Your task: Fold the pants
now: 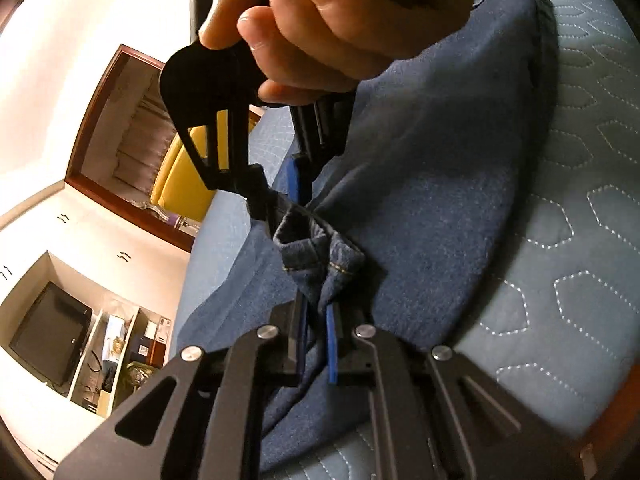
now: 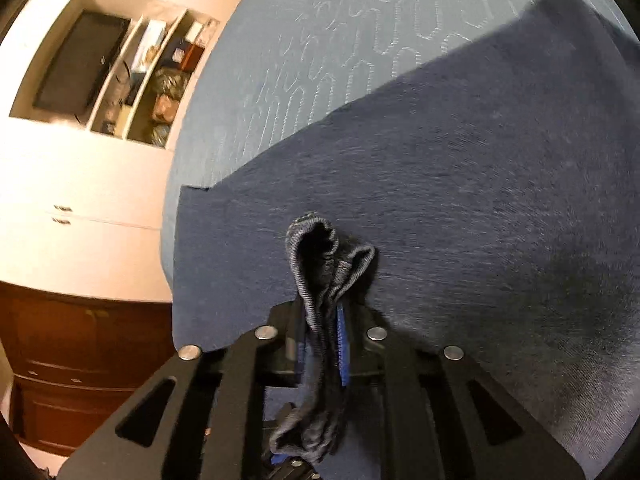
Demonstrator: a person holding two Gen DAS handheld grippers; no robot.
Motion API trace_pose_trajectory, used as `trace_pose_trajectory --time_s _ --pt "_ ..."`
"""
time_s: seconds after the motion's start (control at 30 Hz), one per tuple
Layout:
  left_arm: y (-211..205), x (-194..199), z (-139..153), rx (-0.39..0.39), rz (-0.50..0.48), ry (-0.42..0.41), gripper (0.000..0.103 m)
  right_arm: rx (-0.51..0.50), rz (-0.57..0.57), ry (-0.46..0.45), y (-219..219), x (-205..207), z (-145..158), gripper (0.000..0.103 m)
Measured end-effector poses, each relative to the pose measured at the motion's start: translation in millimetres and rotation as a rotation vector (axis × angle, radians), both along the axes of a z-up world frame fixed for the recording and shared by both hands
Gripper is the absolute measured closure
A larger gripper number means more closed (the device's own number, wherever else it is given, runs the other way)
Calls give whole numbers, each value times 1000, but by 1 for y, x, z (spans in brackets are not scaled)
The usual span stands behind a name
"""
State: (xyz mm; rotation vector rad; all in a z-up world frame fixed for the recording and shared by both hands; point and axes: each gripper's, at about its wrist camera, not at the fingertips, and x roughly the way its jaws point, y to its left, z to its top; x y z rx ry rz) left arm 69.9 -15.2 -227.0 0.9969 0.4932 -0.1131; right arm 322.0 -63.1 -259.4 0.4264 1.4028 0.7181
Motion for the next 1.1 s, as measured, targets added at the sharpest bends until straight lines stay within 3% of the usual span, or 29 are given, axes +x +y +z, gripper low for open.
trace_pose_trajectory --time_s 0.07,0.2,0.37,0.4,0.43,0.47,0.5,0.53,0.77,1.1 --pt "-4 4 0 10 3 -7 97 11 1 -14 0 -2 1 77" --pt "-13 0 -5 36 11 -34 93 34 -34 -45 -13 4 9 39" --pt "-21 -9 -15 67 9 -61 81 5 -49 -68 -4 16 13 39" --pt "-20 -9 -14 58 4 -50 82 -7 -44 -72 0 17 12 40" --pt "-19 -8 -11 45 -3 -32 92 -20 -44 -76 7 18 13 53" --pt "-19 -7 -10 37 -8 -16 95 -45 -41 -92 8 19 15 64" --pt "-20 -7 -8 50 -10 -26 95 -73 -40 -100 12 19 15 81" --pt "-23 -8 -6 56 -14 -31 95 -88 -38 -95 13 20 14 83" --pt "-46 -8 2 45 -61 -47 95 -94 -54 -180 3 16 44 85" --pt "-56 -5 1 22 -74 -12 95 -115 -94 -160 -22 18 35 85"
